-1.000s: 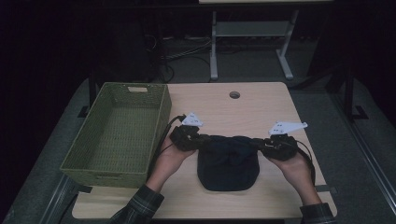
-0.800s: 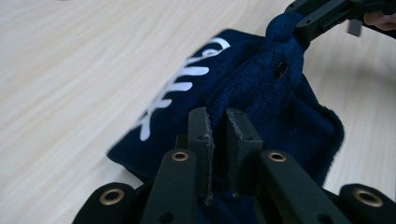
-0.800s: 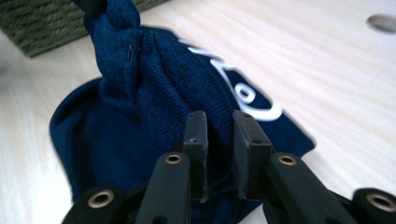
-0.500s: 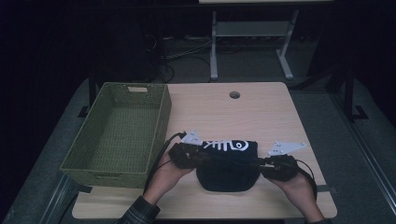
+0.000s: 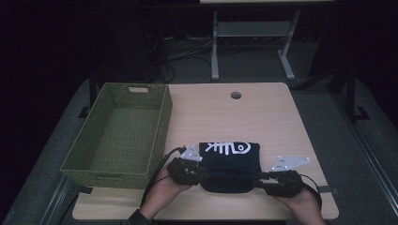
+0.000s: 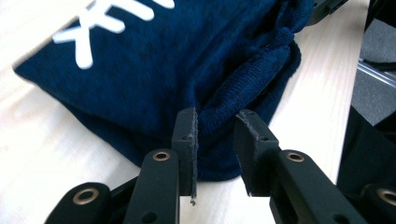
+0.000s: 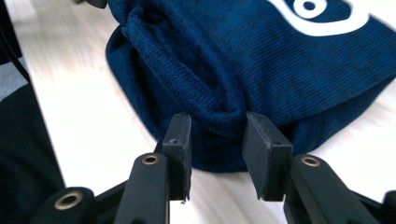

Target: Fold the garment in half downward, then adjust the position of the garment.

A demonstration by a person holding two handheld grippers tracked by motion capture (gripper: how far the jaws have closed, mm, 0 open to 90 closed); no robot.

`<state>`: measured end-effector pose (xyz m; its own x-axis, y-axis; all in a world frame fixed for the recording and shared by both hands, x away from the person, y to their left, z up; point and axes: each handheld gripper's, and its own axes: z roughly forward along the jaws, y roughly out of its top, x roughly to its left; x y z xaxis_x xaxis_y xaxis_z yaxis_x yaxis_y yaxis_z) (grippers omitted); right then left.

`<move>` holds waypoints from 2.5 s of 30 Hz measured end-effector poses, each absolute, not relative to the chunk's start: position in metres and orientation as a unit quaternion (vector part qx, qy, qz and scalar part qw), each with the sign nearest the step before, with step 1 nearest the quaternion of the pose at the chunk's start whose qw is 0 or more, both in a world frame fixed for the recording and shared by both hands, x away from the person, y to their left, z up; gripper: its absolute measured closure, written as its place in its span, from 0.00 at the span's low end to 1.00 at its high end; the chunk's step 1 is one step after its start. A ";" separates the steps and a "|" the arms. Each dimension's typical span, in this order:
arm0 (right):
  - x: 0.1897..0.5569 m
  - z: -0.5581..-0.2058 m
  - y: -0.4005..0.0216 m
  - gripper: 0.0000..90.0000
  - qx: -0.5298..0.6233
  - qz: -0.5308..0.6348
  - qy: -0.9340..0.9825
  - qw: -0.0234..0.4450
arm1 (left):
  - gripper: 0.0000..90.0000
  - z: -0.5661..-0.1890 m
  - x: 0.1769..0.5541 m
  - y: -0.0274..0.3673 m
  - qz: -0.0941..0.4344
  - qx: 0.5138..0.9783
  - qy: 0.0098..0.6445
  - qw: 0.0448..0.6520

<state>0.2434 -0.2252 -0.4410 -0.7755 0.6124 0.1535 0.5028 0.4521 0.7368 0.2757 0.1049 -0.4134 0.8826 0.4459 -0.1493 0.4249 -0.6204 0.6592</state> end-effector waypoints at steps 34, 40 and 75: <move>0.254 -0.428 -0.221 1.00 0.306 0.441 0.841 0.072 | 1.00 -0.394 0.345 0.085 0.062 0.869 0.300 0.388; 0.250 -0.437 -0.218 1.00 0.301 0.430 0.849 0.055 | 1.00 -0.418 0.365 0.078 0.056 0.873 0.320 0.365; 0.240 -0.432 -0.199 1.00 0.277 0.451 0.841 0.111 | 1.00 -0.413 0.346 0.076 0.041 0.879 0.278 0.385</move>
